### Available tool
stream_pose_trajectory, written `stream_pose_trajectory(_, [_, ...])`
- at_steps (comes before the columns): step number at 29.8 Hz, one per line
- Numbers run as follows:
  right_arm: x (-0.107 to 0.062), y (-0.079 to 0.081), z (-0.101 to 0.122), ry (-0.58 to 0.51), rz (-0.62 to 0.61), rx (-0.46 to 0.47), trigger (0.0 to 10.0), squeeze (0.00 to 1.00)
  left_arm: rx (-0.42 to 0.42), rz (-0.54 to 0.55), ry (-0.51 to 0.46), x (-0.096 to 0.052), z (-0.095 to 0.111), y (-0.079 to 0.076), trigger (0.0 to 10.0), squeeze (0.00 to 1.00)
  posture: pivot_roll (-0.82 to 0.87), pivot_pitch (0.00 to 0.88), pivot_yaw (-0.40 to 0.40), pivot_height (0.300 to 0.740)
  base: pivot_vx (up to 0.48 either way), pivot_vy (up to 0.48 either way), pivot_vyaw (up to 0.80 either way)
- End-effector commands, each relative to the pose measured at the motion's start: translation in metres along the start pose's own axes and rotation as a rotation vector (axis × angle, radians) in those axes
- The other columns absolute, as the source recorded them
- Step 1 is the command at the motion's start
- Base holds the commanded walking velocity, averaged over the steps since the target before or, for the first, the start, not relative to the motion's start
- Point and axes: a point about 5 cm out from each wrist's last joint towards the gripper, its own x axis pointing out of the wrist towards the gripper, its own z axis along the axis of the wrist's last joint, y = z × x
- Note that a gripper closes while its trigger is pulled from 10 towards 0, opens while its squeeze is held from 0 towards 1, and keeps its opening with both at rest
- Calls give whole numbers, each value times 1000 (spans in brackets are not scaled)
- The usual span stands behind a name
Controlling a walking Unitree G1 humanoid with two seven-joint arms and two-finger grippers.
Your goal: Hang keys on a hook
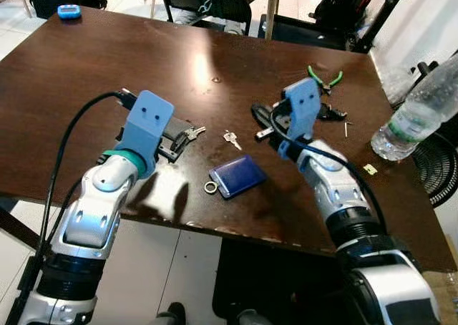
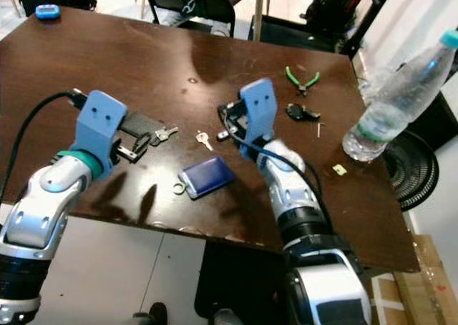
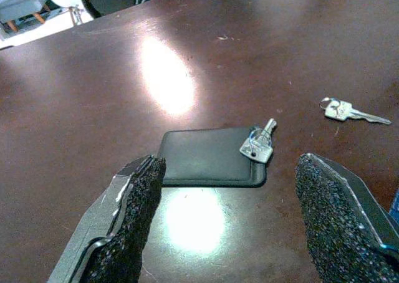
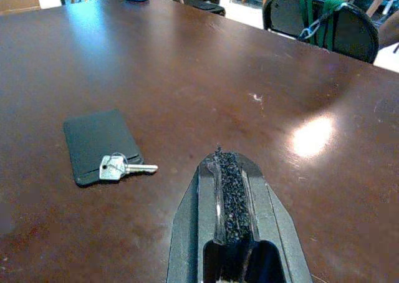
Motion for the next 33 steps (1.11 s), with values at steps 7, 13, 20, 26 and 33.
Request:
stream_pose_trajectory(7, [-12, 20, -46, 170, 123, 16, 10000, 0, -5, 5, 48, -9, -8, 1, 10000, 0, -99, 167, -20, 740, 0, 0, 0])
stream_pose_trajectory(13, [-17, 21, -64, 259, 147, -18, 10000, 0, -13, 12, 56, -11, -7, 0, 10000, 0, -89, 177, -26, 740, 0, 0, 0])
stream_pose_trajectory(20, [-2, 23, -50, 209, 99, 0, 10000, 0, -29, 42, 69, -17, -5, 3, 10000, 0, -71, 193, -40, 740, 0, 0, 0])
stream_pose_trajectory(26, [8, 15, -38, 164, -24, 33, 10000, 1000, -33, 45, 78, -19, -5, 2, 10000, 0, -64, 202, -41, 740, 0, 0, 0])
stream_pose_trajectory(33, [13, 18, -35, 165, -36, 54, 10000, 1000, -35, 45, 81, -19, -4, 2, 10000, 0, -60, 208, -41, 740, 0, 0, 0])
